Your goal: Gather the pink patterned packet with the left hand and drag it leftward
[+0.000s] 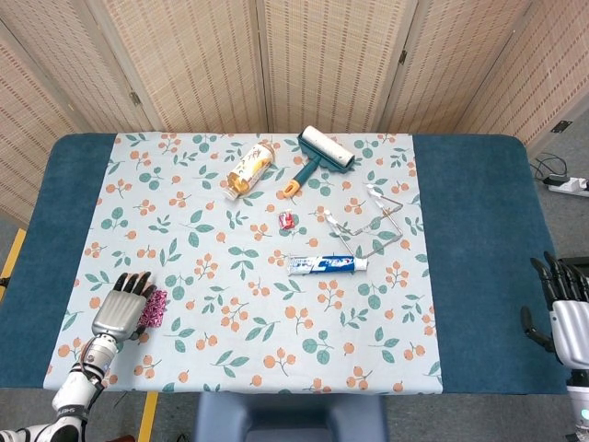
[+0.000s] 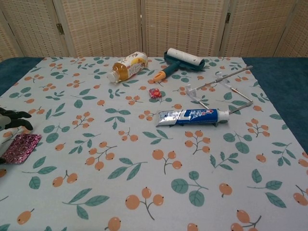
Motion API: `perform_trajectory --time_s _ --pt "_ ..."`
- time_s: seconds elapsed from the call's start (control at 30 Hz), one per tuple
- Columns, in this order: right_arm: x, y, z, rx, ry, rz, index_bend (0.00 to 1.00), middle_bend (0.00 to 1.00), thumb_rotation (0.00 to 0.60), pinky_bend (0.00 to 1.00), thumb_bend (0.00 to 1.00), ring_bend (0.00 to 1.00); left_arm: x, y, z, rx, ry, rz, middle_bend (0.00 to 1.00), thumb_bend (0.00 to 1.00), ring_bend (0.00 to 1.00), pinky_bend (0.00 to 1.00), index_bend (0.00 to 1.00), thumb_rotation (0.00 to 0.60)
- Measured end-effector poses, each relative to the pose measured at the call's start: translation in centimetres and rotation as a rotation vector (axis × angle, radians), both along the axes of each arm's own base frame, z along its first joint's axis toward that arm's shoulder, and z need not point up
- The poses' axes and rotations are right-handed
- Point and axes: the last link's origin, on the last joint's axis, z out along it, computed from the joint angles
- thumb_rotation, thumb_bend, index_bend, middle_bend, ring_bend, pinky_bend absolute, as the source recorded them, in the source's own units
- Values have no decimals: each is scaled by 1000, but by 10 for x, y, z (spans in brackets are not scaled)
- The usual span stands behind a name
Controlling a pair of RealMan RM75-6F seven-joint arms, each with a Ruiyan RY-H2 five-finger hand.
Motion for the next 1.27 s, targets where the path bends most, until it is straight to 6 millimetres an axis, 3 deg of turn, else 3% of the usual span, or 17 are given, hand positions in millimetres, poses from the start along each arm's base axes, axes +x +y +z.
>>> perform_trajectory --time_s 0.27,0.53,0.97,1.27 --pt "0 1 0 -2 2 -4 0 0 598 0 525 0 2 0 -2 -1 -15 5 0 337 0 0 166 582" --pt "0 1 1 0 4 -6 0 0 600 0 526 0 11 -1 11 26 -87 13 0 338 0 0 145 593" --pt "2 1 7 4 11 3 0 0 600 0 526 0 11 4 59 291 -294 42 0 354 0 0 113 600" --pt "12 0 9 18 -16 57 0 0 600 0 527 0 4 -19 96 512 -444 -33 0 356 0 0 129 600"
